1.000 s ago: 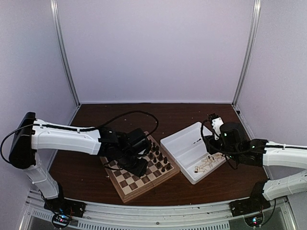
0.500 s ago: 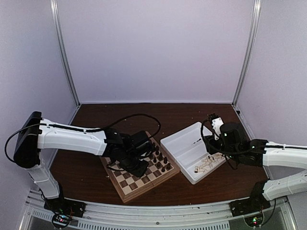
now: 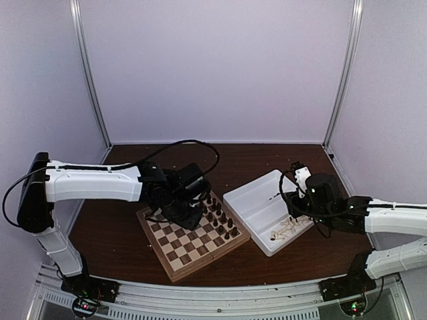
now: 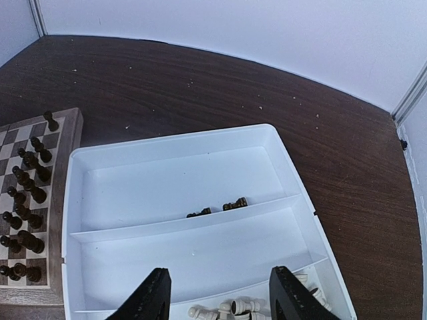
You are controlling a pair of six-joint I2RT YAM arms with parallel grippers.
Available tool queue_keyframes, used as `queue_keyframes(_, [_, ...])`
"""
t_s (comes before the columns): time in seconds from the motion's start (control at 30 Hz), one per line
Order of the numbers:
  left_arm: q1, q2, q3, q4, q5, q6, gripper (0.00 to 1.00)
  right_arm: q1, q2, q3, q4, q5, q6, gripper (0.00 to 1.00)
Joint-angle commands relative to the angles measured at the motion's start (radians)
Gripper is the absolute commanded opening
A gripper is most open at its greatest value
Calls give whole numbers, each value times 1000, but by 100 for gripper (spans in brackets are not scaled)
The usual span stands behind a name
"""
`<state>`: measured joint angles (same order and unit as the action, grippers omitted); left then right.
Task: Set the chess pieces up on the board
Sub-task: Pick up the chess piece from the chessboard, then place the chess piece on the chessboard.
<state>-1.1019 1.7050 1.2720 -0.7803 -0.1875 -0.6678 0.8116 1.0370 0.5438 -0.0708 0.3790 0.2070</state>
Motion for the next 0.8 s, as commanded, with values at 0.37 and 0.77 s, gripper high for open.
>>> queue_keyframes(0.37, [236, 91, 249, 72, 81, 232, 4, -10, -21, -12, 30, 13, -20, 54])
queue_keyframes(0.77, [250, 252, 409, 65, 65, 282, 5, -14, -3, -2, 47, -2, -44, 54])
